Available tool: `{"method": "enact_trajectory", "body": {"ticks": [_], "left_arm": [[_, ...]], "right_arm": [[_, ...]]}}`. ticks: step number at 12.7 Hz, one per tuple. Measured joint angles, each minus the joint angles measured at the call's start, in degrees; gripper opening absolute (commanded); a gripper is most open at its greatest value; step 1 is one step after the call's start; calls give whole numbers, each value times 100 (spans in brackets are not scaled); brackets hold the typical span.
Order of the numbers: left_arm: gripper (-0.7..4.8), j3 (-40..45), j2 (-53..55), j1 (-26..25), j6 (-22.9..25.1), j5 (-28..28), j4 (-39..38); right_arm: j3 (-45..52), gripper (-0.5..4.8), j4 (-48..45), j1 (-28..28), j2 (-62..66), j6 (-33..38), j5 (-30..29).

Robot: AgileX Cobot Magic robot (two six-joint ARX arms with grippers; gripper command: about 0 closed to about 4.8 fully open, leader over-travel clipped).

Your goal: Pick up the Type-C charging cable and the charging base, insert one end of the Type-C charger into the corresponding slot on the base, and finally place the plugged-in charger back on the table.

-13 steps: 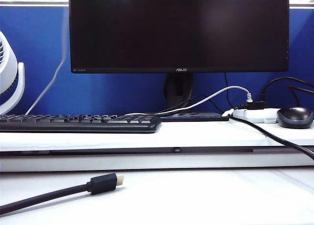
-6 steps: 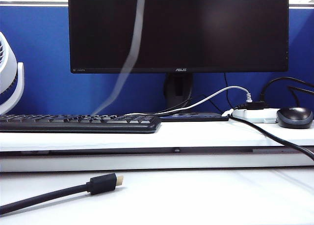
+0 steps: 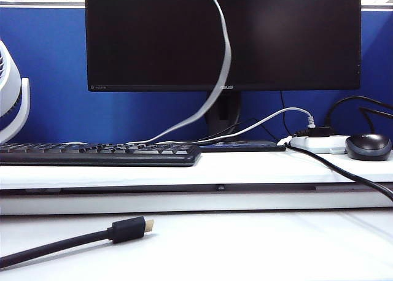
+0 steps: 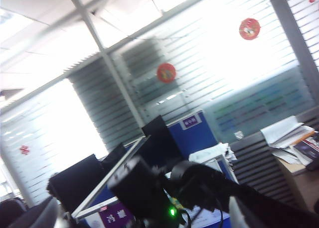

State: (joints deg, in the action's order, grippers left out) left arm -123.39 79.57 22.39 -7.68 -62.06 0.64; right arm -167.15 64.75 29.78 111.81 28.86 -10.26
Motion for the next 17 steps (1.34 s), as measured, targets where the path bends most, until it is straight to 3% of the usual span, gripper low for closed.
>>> {"method": "enact_trajectory", "body": {"ticks": [1,2,4,7,9,11,13,14,15,17], "left_arm": [[456,0,-116,-2,0,35,-4],[456,0,-131,-2,15,83,-7],[456,0,-168,-120,63,433,-4],[456,2,-188,-297,79,682,-31],[456,2,-192,-291,127,680,-66],[456,2,-199,-293,173,680,-284],[456,2,-199,-293,304,684,-367],[456,2,-199,-293,315,756,-369],[456,2,-199,-293,315,793,-389],[456,2,-197,-293,317,813,-481]], "right_arm": [[-2,-5,1300,-2,354,-162,31],[92,-5,1596,-7,632,-323,-55],[675,-5,1567,-2,691,-490,-31],[1847,-5,1543,-7,706,-844,573],[3399,-5,1480,-2,739,-1062,811],[4308,-5,1429,-2,745,-1073,870],[4459,-5,1447,-26,957,-1073,868],[4461,272,1449,-48,1200,-1080,885],[4450,315,1405,-66,1342,-1108,654],[4253,320,1460,-66,1386,-1091,568]]}}
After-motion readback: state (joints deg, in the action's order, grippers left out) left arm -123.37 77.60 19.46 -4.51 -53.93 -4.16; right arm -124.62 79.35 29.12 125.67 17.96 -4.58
